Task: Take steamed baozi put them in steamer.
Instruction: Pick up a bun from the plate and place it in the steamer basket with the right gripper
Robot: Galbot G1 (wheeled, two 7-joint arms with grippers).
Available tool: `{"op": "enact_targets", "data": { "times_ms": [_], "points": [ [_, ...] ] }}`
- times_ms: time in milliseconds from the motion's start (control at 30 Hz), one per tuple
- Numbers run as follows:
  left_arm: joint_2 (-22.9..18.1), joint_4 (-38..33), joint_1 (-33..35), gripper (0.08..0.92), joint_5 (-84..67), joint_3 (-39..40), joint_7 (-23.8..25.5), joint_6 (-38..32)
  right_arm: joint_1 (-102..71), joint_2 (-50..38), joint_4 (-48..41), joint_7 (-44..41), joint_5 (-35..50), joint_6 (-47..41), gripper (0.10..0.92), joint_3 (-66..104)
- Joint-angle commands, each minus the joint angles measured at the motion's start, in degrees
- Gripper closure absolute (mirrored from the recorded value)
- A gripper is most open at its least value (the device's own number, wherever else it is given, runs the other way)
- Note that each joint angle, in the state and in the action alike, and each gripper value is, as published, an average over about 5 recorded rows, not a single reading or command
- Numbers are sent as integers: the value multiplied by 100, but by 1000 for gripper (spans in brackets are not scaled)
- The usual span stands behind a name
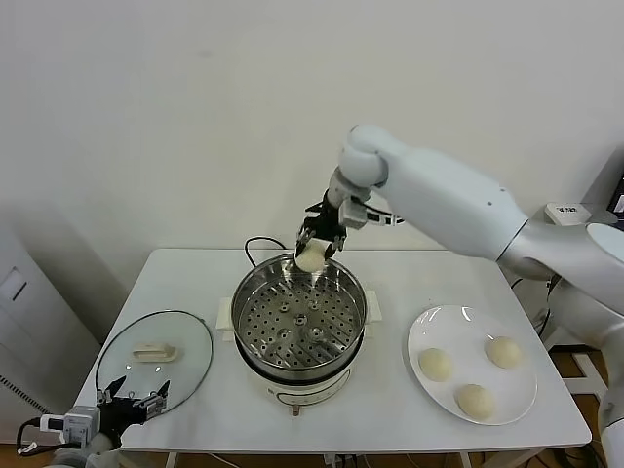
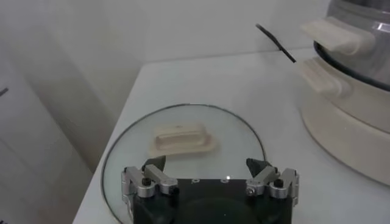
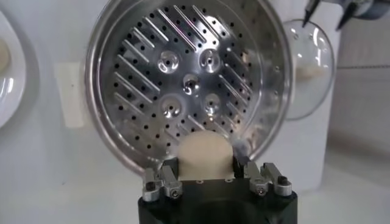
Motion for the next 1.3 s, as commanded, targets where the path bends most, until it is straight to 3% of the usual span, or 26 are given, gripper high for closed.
{"op": "enact_targets", "data": {
  "times_ms": [33, 533, 633, 867, 967, 1133, 1300],
  "points": [
    [-20, -6, -12, 177, 10, -1, -4, 8, -643, 262, 16, 5, -870, 279, 484, 201],
    [-19, 0, -38, 177, 4, 0, -2, 5, -1034, 523, -287, 32, -1559, 279, 481, 536],
    [-22, 1, -38, 177, 3, 2, 0, 2, -1058, 553, -297, 81, -1693, 279, 443, 586],
    [-20, -10, -19, 177, -4, -6, 3, -8, -1067, 579, -391, 227, -1688, 279, 258, 736],
    [-16, -15, -8, 177, -20, -28, 2, -8, -807, 439, -320, 222, -1071, 279, 213, 557],
    [-19, -29, 51, 177, -37, -88, -1, -20, 258, -139, -151, 55, 576, 222, 203, -112],
    [-49, -86, 110, 177, -36, -115, 2, -24, 1367, -980, 28, -202, 2383, -1154, 203, -1229]
  ]
}}
